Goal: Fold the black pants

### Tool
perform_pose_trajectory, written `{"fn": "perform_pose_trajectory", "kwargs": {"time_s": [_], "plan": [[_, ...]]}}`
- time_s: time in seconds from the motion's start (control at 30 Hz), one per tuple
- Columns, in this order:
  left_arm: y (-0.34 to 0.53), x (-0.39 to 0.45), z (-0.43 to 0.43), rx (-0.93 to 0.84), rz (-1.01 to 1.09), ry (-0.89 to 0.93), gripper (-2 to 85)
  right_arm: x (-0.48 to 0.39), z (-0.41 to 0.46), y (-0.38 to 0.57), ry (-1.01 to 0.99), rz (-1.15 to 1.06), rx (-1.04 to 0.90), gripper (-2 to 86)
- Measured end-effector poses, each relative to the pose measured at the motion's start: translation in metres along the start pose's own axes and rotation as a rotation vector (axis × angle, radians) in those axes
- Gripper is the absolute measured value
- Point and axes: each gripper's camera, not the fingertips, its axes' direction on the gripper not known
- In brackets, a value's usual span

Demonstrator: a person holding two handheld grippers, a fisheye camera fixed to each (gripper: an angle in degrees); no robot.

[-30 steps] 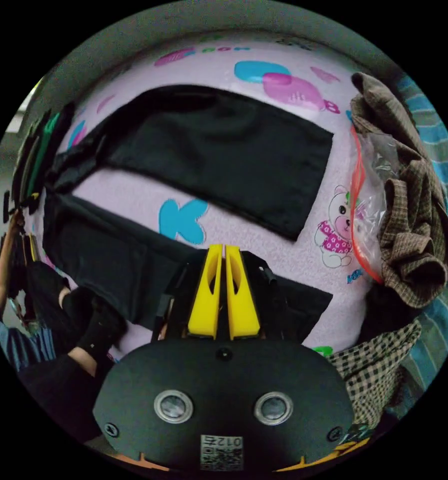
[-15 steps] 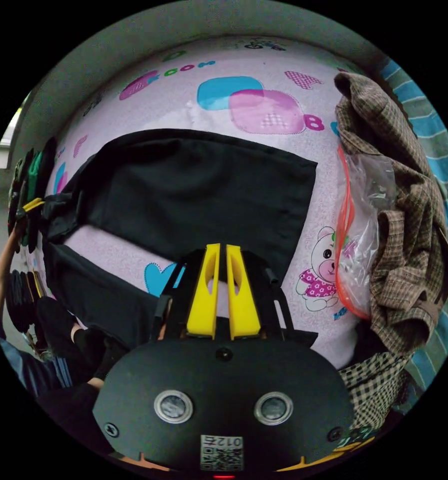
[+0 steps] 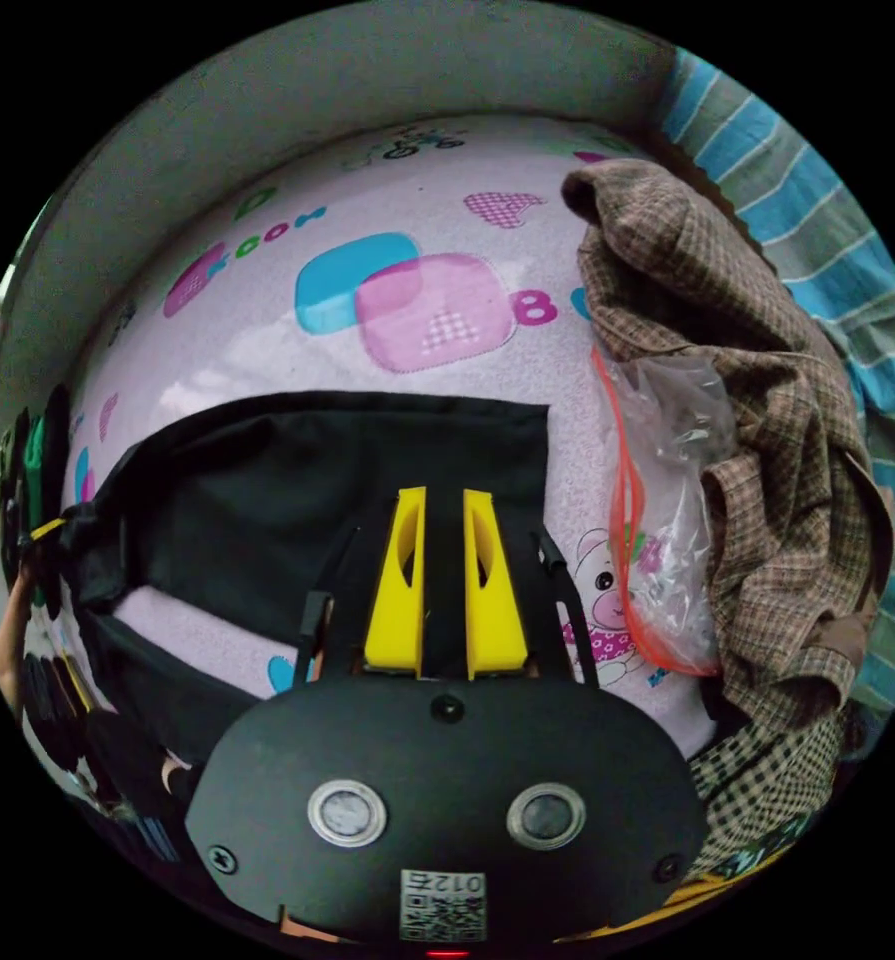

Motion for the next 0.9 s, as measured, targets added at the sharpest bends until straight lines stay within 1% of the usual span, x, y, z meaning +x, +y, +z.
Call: {"fn": "perform_pose_trajectory", "kwargs": {"time_s": [0.13, 0.17, 0.23, 0.27, 0.3, 0.33, 0.47, 0.6, 0.67, 0.77, 0.83, 0.9], "plan": [[-0.003, -0.011, 0.006, -0.018, -0.038, 0.030, -0.2, 0.000, 0.002, -0.003, 0.137, 0.097, 0.003, 8.1], [-0.004, -0.012, 0.006, -0.020, -0.030, 0.031, -0.2, 0.001, 0.006, -0.004, 0.156, 0.126, -0.016, 7.3], [-0.007, -0.014, 0.008, -0.029, -0.026, 0.026, -0.2, 0.005, 0.006, -0.004, 0.117, 0.172, -0.005, 4.7], [-0.007, -0.014, 0.009, -0.032, -0.029, 0.025, -0.2, 0.007, 0.005, -0.005, 0.087, 0.199, -0.002, 2.6], [-0.008, -0.016, 0.010, -0.034, -0.037, 0.024, -0.2, 0.008, 0.006, -0.006, 0.105, 0.217, -0.020, 0.6], [-0.009, -0.019, 0.011, -0.034, -0.052, 0.023, -0.2, 0.007, 0.006, -0.007, 0.106, 0.198, -0.011, 0.3], [-0.009, -0.026, 0.014, -0.020, -0.099, 0.048, -0.2, 0.002, 0.004, -0.019, 0.149, 0.074, -0.078, -0.8], [-0.010, -0.029, 0.017, -0.027, -0.087, 0.066, -0.2, -0.011, -0.018, -0.052, 0.210, -0.047, 0.000, -0.9], [-0.011, -0.030, 0.020, -0.044, -0.111, 0.003, -0.2, -0.019, -0.019, -0.068, 0.263, -0.075, -0.015, -0.9], [-0.010, -0.033, 0.024, -0.052, -0.137, 0.005, -0.1, -0.031, -0.014, -0.083, 0.306, -0.086, -0.047, -0.7], [-0.008, -0.035, 0.026, -0.043, -0.137, 0.003, -0.1, -0.037, -0.014, -0.083, 0.335, -0.073, -0.021, -0.4], [-0.005, -0.036, 0.027, -0.039, -0.135, 0.006, -0.1, -0.044, -0.020, -0.076, 0.341, -0.070, 0.047, 1.1]]}}
